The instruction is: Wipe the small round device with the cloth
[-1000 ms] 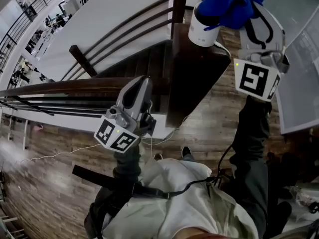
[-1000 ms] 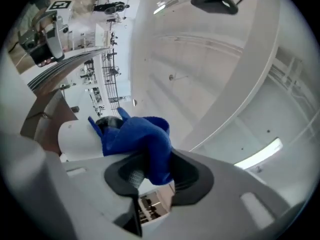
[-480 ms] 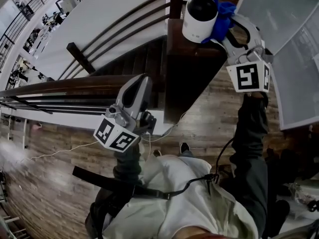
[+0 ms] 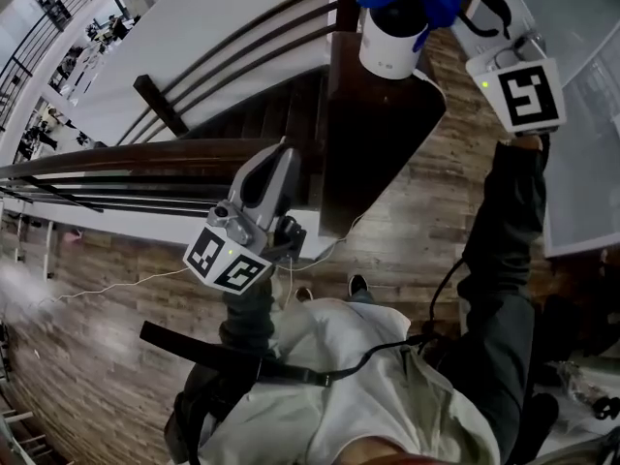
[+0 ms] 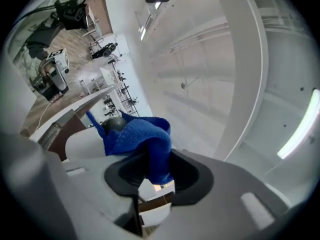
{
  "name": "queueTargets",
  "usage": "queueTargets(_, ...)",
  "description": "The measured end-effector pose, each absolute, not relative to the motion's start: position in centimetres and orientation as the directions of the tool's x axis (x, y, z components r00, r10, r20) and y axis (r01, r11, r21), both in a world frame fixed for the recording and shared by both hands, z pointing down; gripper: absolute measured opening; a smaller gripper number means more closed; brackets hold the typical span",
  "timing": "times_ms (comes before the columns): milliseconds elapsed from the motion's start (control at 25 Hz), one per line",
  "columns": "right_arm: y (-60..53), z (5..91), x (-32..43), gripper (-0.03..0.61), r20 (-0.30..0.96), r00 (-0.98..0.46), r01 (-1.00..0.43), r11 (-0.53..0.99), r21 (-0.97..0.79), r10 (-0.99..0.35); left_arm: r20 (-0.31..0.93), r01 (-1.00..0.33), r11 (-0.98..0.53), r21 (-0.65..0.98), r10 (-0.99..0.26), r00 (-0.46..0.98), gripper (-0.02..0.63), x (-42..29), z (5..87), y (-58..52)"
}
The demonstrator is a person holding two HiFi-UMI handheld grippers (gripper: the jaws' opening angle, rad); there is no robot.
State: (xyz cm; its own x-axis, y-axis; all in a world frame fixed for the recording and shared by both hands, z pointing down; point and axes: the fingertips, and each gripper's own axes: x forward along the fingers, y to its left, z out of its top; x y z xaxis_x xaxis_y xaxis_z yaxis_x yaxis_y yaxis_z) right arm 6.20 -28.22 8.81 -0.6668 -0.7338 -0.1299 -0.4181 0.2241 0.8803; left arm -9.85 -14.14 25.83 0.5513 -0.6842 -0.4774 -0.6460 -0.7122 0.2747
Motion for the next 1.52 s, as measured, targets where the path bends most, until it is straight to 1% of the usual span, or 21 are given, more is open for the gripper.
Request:
queueTargets(120, -28.6, 11.3, 6.9, 0.121, -0.095, -0.643, -0.396, 0.224, 0.890, -0.760, -0.477, -0.655, -0.702, 0.277, -0.693, 0.541, 0.002, -10.1, 26.0, -14.1)
queueTargets(200, -28.4, 13.8, 7.2, 0.121, -0.041, -0.610, -0.344, 0.218, 0.913, -0.791, -0.475, -0.662, -0.698, 0.274, -0.697, 0.538, 0.002, -10.4, 26.1, -14.2)
queueTargets(280, -27.8, 15.8, 7.2, 0.121, -0.021, -0.588, -0.321, 0.209, 0.924, -0.808, -0.472, -0.668, -0.697, 0.260, -0.695, 0.542, 0.002, -10.6, 25.9, -14.7)
queueTargets(400, -26.5, 15.4, 7.6, 0.121, -0.083, -0.573, -0.374, 0.171, 0.912, -0.815, -0.476, -0.685, -0.701, 0.199, -0.680, 0.557, 0.002, -10.7, 23.7, -16.2)
queueTargets(600, -23.8, 9.3, 7.6, 0.121, -0.287, -0.545, -0.528, 0.057, 0.847, -0.788, -0.517, -0.699, -0.711, 0.083, -0.630, 0.580, 0.002, -9.8, 18.5, -18.6)
queueTargets(680, -23.3, 7.8, 6.4, 0.121, -0.300, -0.534, -0.521, 0.028, 0.853, -0.791, -0.529, -0.693, -0.720, 0.047, -0.606, 0.594, 0.002, -9.0, 16.5, -19.0)
queueTargets(800, -23.4, 8.4, 4.1, 0.121, -0.278, -0.517, -0.450, -0.019, 0.893, -0.810, -0.541, -0.680, -0.733, 0.019, -0.580, 0.610, 0.002, -7.8, 14.7, -19.0)
queueTargets(920, -22.0, 9.4, 2.7, 0.121, -0.313, -0.534, -0.388, -0.102, 0.916, -0.785, -0.540, -0.666, -0.746, 0.008, -0.564, 0.625, 0.002, -6.8, 14.2, -18.5)
queueTargets(1120, -20.9, 12.9, 3.3, 0.121, -0.249, -0.537, -0.312, -0.085, 0.946, -0.806, -0.540, -0.657, -0.753, 0.021, -0.562, 0.627, 0.002, -6.3, 14.4, -18.5)
queueTargets(1320, -19.5, 17.3, 3.1, 0.121, -0.104, -0.563, -0.236, 0.040, 0.971, -0.820, -0.534, -0.657, -0.754, 0.011, -0.560, 0.633, 0.002, -6.0, 14.8, -17.9)
queueTargets(1360, -19.2, 17.1, 3.1, 0.121, -0.110, -0.575, -0.249, 0.046, 0.967, -0.810, -0.533, -0.658, -0.753, 0.007, -0.560, 0.635, 0.002, -5.9, 14.8, -17.8)
queueTargets(1400, -18.9, 16.4, 3.3, 0.121, -0.142, -0.590, -0.282, 0.038, 0.959, -0.795, -0.530, -0.659, -0.752, 0.003, -0.560, 0.637, 0.002, -5.8, 14.9, -17.9)
queueTargets(1480, -18.7, 13.7, 3.9, 0.121, -0.259, -0.599, -0.390, -0.007, 0.921, -0.758, -0.528, -0.656, -0.755, -0.002, -0.556, 0.642, 0.002, -5.6, 15.1, -17.8)
queueTargets(1520, -19.1, 12.3, 4.6, 0.121, -0.318, -0.578, -0.451, -0.031, 0.892, -0.751, -0.529, -0.653, -0.757, -0.003, -0.553, 0.644, 0.002, -5.6, 15.1, -17.6)
